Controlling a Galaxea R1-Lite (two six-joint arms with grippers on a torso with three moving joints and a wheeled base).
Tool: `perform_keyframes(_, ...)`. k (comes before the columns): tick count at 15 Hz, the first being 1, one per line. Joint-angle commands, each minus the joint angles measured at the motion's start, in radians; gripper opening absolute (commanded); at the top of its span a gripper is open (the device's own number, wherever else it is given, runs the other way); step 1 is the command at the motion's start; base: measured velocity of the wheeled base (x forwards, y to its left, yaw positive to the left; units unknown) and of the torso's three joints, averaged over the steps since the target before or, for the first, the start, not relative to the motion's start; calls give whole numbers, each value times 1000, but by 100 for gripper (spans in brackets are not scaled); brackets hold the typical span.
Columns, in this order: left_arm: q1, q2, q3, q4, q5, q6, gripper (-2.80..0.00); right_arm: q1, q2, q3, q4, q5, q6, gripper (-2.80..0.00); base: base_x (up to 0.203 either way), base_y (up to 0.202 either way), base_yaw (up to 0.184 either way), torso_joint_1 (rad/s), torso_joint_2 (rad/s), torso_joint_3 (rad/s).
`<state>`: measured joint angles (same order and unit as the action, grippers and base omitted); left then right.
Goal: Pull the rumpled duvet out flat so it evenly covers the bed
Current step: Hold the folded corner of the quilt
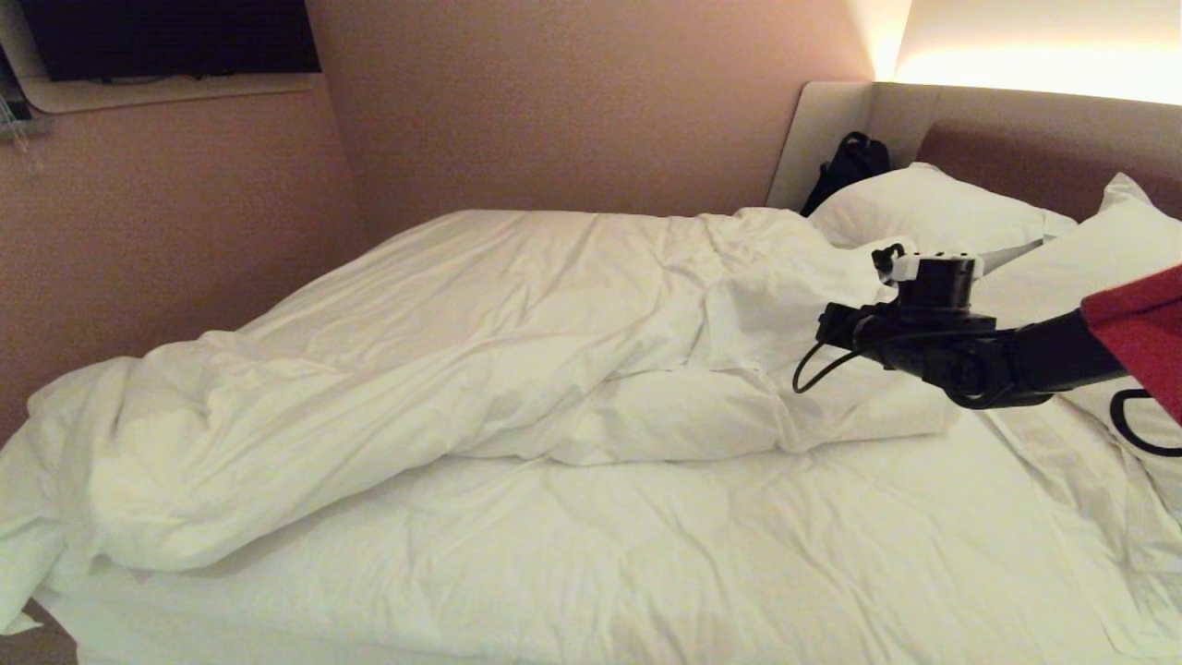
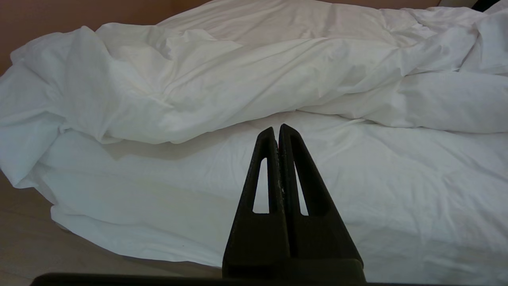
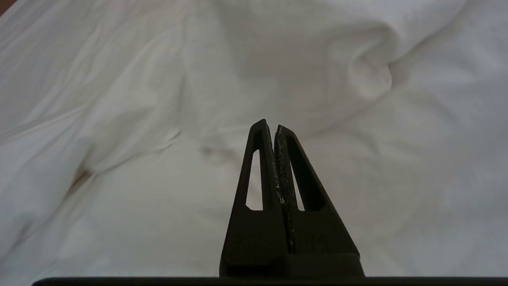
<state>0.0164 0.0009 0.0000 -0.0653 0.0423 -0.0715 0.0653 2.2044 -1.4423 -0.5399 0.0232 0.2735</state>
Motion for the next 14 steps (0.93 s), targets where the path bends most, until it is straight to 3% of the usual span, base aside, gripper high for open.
perform_keyframes(1,0,1,0,-1,1,-1,-280,0,82,-57,-4,-25,-3,-280,0,0,0,0,0,0)
perform_keyframes(8,0,1,0,-1,1,-1,-280,19,249,-214,1,-157,-86,-280,0,0,0,0,0,0)
perform_keyframes(13,0,1,0,-1,1,-1,-280,19,293,-286,33,-176,-93,-280,0,0,0,0,0,0)
perform_keyframes(14,0,1,0,-1,1,-1,-280,19,302,-298,34,-180,-94,0,0,0,0,0,0,0)
